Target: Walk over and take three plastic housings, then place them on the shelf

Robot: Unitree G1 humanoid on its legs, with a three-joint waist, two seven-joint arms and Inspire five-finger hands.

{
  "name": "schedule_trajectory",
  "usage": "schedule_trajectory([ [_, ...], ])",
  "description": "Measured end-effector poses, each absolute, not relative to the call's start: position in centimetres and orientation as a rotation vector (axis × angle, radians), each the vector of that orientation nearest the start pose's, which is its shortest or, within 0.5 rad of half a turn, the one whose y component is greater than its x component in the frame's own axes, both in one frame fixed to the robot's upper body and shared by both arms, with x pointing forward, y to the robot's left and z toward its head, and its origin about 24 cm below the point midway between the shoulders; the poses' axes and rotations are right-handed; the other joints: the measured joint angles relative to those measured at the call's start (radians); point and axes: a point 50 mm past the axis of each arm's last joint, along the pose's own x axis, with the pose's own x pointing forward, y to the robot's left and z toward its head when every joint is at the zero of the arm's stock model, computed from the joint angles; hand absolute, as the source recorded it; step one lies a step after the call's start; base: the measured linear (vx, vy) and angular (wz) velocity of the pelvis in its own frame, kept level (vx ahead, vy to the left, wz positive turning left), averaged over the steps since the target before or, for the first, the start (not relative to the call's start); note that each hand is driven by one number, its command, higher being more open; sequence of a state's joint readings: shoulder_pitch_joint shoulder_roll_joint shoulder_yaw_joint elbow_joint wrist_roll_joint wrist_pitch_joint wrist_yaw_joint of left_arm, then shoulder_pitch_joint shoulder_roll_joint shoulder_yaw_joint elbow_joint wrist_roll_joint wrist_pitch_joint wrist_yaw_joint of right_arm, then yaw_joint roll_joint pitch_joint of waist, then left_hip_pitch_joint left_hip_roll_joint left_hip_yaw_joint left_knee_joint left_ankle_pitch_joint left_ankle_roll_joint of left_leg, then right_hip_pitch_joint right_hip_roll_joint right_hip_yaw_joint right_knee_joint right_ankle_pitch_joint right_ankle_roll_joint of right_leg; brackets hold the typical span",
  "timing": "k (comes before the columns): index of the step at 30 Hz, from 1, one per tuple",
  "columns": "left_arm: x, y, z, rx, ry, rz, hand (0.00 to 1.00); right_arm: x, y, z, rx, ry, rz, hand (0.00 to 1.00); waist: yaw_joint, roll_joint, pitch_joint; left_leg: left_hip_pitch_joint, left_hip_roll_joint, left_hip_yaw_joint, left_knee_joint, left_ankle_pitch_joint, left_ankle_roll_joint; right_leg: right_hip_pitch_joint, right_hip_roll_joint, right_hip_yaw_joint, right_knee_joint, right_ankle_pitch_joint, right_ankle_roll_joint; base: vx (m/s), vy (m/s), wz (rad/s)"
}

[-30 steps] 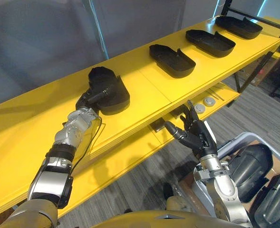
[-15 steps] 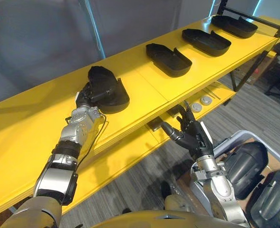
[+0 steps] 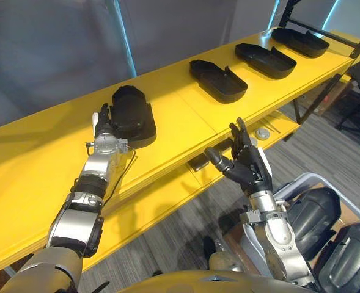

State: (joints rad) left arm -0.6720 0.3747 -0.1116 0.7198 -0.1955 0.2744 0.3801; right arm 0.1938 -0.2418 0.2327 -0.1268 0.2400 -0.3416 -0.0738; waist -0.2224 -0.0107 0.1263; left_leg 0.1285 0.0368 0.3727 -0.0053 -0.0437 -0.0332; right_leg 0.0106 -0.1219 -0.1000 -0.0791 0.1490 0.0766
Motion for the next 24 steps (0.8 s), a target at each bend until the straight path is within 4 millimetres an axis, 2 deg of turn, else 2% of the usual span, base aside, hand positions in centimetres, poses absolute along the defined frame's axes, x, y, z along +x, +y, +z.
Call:
schedule_trajectory([
  [7, 36.3, 22.3, 7.5, 0.478, 0.284, 0.443, 1.00, 21.0, -15.2, 5.4, 0.059, -0.215, 0.107, 1.00, -0.001, 0.002, -0.001, -0.001, 0.001, -0.008, 0.000, 0.003, -0.001, 0.003, 0.001, -0.006, 0.000, 0.000, 0.000, -0.02, -0.015, 0.02],
  [15, 36.1, 22.7, 8.0, 0.544, 0.277, 0.520, 1.00, 21.0, -15.1, 5.3, 0.059, -0.212, 0.110, 1.00, 0.005, 0.007, -0.004, -0.013, 0.002, -0.032, 0.002, 0.009, -0.001, 0.004, -0.001, -0.028, 0.000, -0.001, -0.002, -0.03, -0.020, 0.10],
  [19, 35.6, 22.4, 8.7, 0.575, 0.231, 0.552, 1.00, 21.0, -15.0, 5.3, 0.057, -0.210, 0.113, 1.00, 0.029, 0.007, -0.004, -0.019, 0.004, -0.047, 0.001, 0.012, -0.003, 0.006, 0.000, -0.040, 0.000, -0.003, -0.004, -0.02, -0.024, 0.10],
  [24, 33.5, 22.6, 10.9, 0.502, 0.069, 0.622, 1.00, 21.0, -15.0, 5.2, 0.052, -0.199, 0.106, 1.00, 0.060, 0.015, -0.009, -0.026, 0.003, -0.067, 0.001, 0.016, 0.000, 0.010, 0.002, -0.067, 0.000, -0.003, -0.005, -0.01, -0.021, 0.12],
])
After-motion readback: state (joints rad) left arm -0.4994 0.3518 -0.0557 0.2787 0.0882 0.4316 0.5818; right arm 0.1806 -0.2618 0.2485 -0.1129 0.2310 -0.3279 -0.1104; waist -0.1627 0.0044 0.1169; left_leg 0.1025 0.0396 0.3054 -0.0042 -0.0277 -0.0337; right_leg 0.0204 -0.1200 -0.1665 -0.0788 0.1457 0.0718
